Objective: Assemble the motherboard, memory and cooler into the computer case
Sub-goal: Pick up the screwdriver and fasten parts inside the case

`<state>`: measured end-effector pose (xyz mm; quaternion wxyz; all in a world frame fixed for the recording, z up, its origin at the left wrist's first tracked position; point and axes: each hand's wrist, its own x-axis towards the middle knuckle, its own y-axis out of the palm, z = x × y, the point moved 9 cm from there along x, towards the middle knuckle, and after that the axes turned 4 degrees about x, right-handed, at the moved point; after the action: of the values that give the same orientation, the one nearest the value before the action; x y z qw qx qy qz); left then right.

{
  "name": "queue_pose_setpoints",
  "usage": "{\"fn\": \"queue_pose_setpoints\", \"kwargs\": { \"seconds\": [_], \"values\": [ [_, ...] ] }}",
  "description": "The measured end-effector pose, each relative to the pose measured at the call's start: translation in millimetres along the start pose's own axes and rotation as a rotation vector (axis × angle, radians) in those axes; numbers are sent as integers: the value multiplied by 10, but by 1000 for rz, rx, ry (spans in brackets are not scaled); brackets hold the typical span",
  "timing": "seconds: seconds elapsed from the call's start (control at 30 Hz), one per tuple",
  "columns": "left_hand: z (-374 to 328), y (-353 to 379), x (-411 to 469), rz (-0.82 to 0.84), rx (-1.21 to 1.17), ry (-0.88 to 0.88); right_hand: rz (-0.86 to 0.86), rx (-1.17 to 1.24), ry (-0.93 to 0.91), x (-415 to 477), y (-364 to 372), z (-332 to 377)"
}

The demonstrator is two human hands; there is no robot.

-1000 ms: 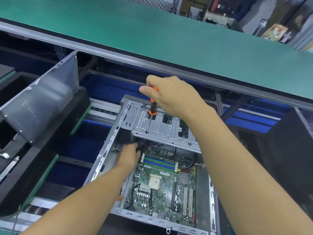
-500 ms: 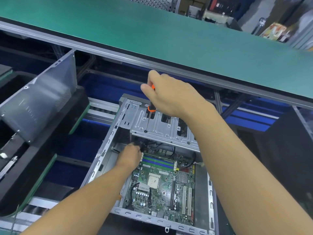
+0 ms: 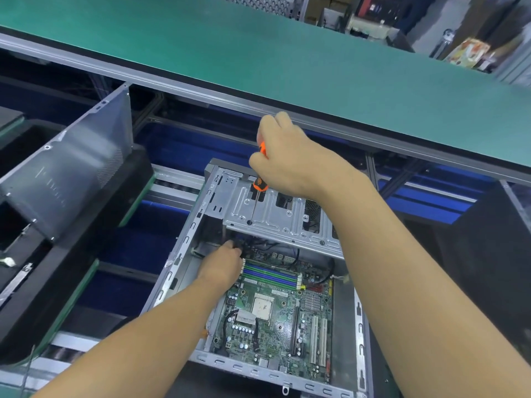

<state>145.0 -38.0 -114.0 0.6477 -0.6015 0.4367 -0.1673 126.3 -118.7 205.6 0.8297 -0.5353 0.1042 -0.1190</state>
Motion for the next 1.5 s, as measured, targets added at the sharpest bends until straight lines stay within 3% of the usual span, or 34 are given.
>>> {"fn": "queue_pose_setpoints", "kwargs": {
  "seconds": [0.13, 0.23, 0.3, 0.47, 0.63, 0.77, 0.93, 1.3, 1.5],
  "values": [
    [-8, -73, 12, -27, -113, -41, 56, -35, -61, -12, 16, 46],
    [-135, -106, 34, -71, 78, 96, 9, -245, -68, -22, 0, 63],
    [-126, -87, 39, -56, 92, 96, -11, -291, -16, -24, -24, 40],
    [-80, -10, 68, -96, 149, 95, 111, -80, 36, -27, 32, 42],
    [-7, -81, 50, -102, -68, -12, 51, -195, -55, -17, -23, 144],
    [81, -61, 26, -78, -164, -90, 20, -345, 48, -12, -19, 86],
    [227, -81, -36, -93, -166, -214, 110, -81, 74, -59, 7, 68],
    [290, -103, -36, -134, -59, -261, 56, -334, 63, -14, -19, 56],
    [274, -103, -35, -95, -31, -251, 138, -126, 144, -18, 19, 5]
  ]
}}
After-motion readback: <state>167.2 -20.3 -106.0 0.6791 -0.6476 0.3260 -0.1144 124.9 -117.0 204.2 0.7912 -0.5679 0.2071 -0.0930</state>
